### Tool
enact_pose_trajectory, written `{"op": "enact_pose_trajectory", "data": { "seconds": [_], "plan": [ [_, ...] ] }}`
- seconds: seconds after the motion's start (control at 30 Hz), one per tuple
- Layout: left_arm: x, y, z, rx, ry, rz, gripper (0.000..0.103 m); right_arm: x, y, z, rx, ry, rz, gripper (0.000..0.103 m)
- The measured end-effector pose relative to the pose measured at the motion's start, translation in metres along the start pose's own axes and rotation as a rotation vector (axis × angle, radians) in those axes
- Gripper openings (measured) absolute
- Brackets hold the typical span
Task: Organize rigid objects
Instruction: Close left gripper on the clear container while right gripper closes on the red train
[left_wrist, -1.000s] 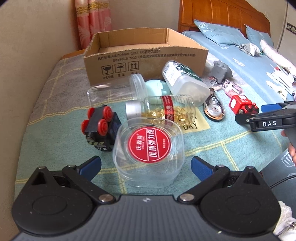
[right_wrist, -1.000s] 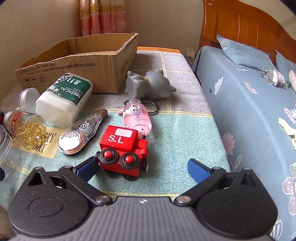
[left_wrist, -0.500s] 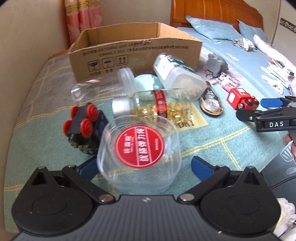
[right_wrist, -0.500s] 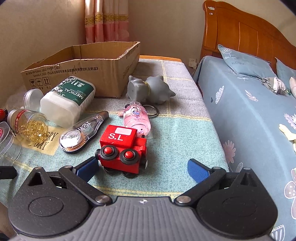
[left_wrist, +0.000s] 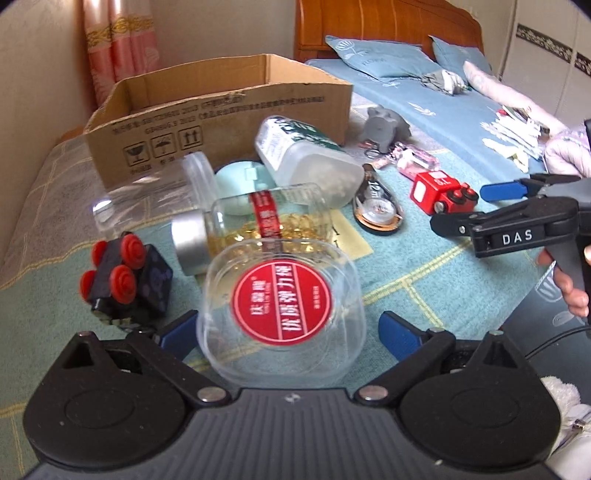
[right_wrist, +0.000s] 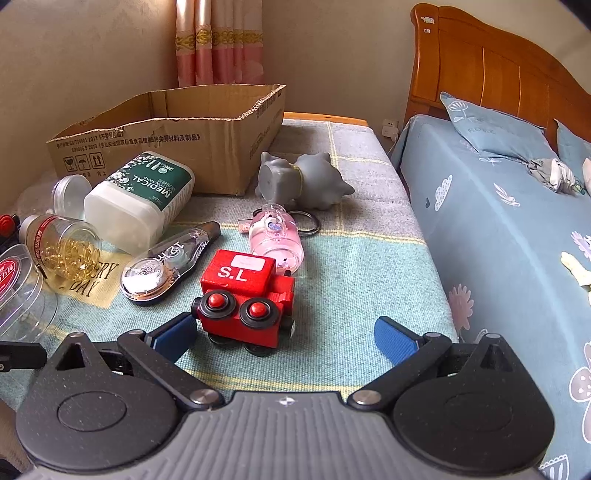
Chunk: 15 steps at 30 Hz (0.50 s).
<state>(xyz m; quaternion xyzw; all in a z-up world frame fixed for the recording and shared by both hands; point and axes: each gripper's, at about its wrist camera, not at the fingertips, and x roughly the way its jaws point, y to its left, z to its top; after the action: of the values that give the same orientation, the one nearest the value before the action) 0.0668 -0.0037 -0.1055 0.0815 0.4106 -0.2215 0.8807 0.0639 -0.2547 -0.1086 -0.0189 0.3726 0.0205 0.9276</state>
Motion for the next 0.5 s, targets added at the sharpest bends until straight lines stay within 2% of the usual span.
{"op": "enact_pose_trajectory", "data": {
  "seconds": [0.2,0.37,0.43,0.5],
  "plan": [
    [-0.003,0.002,0.001,-0.014,-0.010,-0.004,0.088,0.006,0.011,0.007,-0.016,0.012,0.020,0.103],
    [-0.005,0.002,0.004,-0.021,-0.022,-0.011,0.088,0.011,0.018,0.013,-0.032,0.014,0.033,0.103],
    [-0.006,0.003,0.004,-0.022,-0.024,-0.014,0.088,0.010,0.018,0.013,-0.036,0.006,0.030,0.099],
    [-0.007,0.004,0.004,-0.026,-0.026,-0.011,0.087,0.008,0.018,0.013,-0.037,-0.002,0.030,0.090]
  ]
}}
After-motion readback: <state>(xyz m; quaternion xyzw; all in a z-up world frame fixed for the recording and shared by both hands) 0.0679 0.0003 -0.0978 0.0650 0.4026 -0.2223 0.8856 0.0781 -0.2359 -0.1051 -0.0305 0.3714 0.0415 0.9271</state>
